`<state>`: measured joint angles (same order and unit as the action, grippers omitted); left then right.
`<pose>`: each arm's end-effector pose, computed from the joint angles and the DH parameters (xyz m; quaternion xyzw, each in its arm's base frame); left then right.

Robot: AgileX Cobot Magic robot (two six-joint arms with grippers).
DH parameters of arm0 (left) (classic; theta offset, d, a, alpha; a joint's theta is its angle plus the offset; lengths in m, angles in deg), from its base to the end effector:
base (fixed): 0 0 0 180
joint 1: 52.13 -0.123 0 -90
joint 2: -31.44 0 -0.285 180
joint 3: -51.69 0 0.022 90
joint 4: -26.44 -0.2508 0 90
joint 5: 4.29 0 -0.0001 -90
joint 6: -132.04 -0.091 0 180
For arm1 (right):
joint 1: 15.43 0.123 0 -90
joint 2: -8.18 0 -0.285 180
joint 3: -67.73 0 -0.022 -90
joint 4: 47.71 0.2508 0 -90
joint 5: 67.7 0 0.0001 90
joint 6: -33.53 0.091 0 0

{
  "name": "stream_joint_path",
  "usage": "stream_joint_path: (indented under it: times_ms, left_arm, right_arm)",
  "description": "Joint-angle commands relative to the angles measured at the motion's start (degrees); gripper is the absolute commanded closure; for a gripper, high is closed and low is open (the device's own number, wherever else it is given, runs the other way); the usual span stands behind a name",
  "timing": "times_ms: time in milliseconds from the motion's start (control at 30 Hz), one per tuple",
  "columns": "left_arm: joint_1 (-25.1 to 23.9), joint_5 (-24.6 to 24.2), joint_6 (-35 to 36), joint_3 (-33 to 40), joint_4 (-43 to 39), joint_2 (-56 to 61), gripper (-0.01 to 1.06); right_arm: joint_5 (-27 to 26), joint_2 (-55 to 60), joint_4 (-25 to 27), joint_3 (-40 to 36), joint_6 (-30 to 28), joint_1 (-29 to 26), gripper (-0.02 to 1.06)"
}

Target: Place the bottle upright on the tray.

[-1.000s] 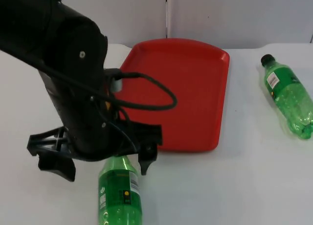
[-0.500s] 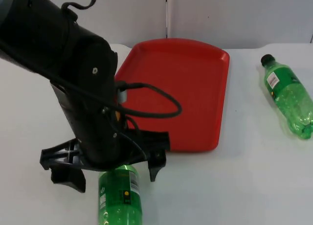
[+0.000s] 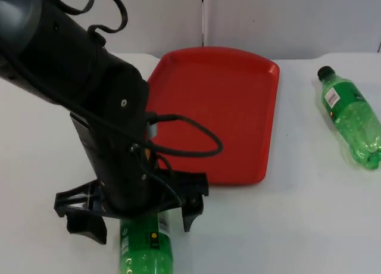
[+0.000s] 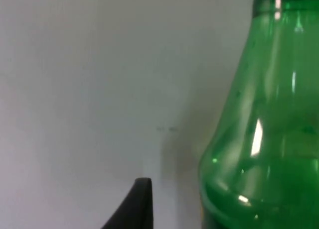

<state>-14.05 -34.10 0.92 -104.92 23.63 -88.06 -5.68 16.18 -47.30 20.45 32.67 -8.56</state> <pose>0.2538 -0.1961 0.0941 -0.0735 0.9952 -0.0340 0.0555 -0.0078 -0.0004 0.2818 -0.0578 0.8520 0.0308 0.5194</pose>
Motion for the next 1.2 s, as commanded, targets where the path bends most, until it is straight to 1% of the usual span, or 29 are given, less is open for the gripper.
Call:
stream_joint_path:
  times_ms: [0, 267, 933, 1033, 1067, 1133, 1167]
  left_arm:
    - [0.29, 1.07, -0.24, -0.21, 0.25, -0.38, 0.0]
    - [0.29, 3.11, -0.24, -0.21, -0.87, -2.01, 0.0]
    - [0.7, 3.75, -0.64, -0.21, -2.07, -5.02, 0.0]
    - [0.7, 4.35, -1.65, -0.21, -2.37, -5.02, 0.03]
    - [0.7, 4.88, -2.82, -0.21, -2.14, -5.02, 0.1]
    - [0.7, 5.15, -2.82, -0.21, -2.14, -5.02, 0.24]
    - [0.7, 5.15, -2.82, -0.21, -2.14, -5.02, 0.24]
  right_arm:
    - [-0.29, -0.22, 0.27, -0.38, 0.01, -0.44, -0.01]
    - [-0.29, -0.22, 0.27, -0.38, 0.01, -0.44, -0.01]
    - [-0.29, -0.22, 0.27, -0.38, 0.01, -0.44, -0.01]
    - [-0.29, -0.22, 0.27, -0.38, 0.01, -0.44, -0.01]
    - [-0.29, -0.22, 0.27, -0.38, 0.01, -0.44, -0.01]
    - [-0.29, -0.22, 0.27, -0.38, 0.01, -0.44, -0.01]
    - [-0.29, -0.22, 0.27, -0.38, 0.01, -0.44, -0.01]
